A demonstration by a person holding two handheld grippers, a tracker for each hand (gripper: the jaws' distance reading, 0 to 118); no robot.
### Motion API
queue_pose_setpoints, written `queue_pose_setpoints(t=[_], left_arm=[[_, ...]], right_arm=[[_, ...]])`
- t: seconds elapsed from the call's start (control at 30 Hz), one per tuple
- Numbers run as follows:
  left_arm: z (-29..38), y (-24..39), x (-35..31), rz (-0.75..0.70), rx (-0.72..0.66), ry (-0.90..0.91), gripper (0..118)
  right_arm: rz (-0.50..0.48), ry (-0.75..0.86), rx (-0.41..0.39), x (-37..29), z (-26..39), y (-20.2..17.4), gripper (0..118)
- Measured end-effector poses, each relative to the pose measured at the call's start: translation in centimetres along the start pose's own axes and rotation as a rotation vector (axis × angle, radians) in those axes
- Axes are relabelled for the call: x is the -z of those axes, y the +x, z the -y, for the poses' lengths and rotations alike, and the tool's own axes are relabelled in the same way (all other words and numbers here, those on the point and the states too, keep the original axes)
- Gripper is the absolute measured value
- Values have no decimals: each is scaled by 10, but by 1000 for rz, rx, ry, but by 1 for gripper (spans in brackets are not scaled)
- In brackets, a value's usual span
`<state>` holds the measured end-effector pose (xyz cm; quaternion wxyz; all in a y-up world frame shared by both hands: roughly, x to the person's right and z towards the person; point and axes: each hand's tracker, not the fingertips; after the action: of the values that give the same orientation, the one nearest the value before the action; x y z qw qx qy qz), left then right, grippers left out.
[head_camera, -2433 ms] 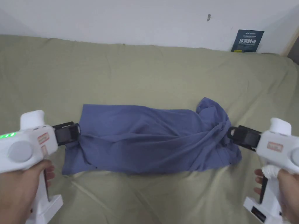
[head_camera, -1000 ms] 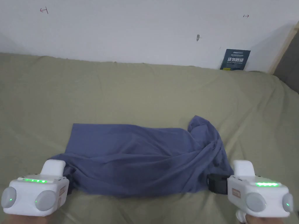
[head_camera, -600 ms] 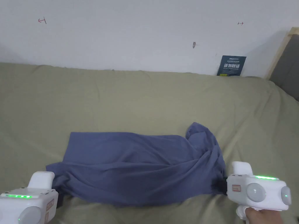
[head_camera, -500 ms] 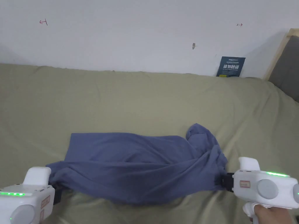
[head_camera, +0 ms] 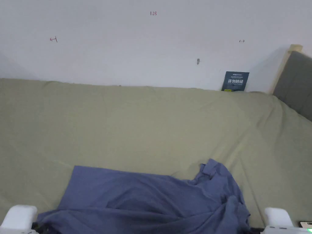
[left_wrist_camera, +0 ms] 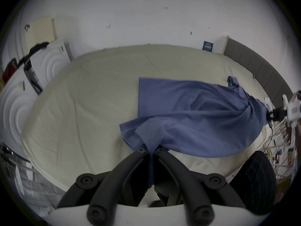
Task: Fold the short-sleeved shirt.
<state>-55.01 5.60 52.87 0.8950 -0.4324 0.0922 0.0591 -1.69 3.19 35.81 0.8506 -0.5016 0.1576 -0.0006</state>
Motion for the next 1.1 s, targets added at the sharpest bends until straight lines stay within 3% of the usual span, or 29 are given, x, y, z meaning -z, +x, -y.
queue_pose_setpoints(t=[0.1,0.13,0.17,0.23,0.4,0.53,0.57,0.6,0.63,0.67,0.7,0.77,0.87,1.03,1.1], left_arm=[[24,0,17,-1,-34,-4,2],[28,-1,20,4,-45,25,10],[34,-1,22,22,-35,85,31],[36,0,16,-65,-8,117,108],[31,12,-74,-21,-19,420,110],[28,29,-128,-20,-8,617,109],[24,41,-137,-45,3,635,103],[21,48,-144,-62,-1,643,76],[18,48,-141,-24,-13,612,6],[14,46,-138,68,-37,580,0],[9,43,-130,82,-64,529,0],[5,45,-116,-26,-88,499,0],[-3,47,-96,40,-70,462,0],[-54,29,-20,14,-80,312,0],[-89,16,34,37,-80,154,0]], right_arm=[[-5,42,61,21,26,9,12],[-30,79,78,23,31,11,26],[-50,129,78,23,36,13,55],[-11,182,53,18,40,10,117],[49,449,-96,-76,45,-38,118],[25,731,-121,-132,57,-71,118],[16,751,-118,-141,57,-78,113],[-10,746,-112,-146,56,-82,99],[-40,745,-109,-147,54,-84,53],[-46,744,-117,-147,54,-88,10],[-19,751,-138,-146,54,-93,0],[103,780,-191,-139,55,-101,0],[-17,722,-157,-135,48,-98,0],[3,706,-167,-123,40,-92,0],[15,689,-177,-115,33,-90,0]])
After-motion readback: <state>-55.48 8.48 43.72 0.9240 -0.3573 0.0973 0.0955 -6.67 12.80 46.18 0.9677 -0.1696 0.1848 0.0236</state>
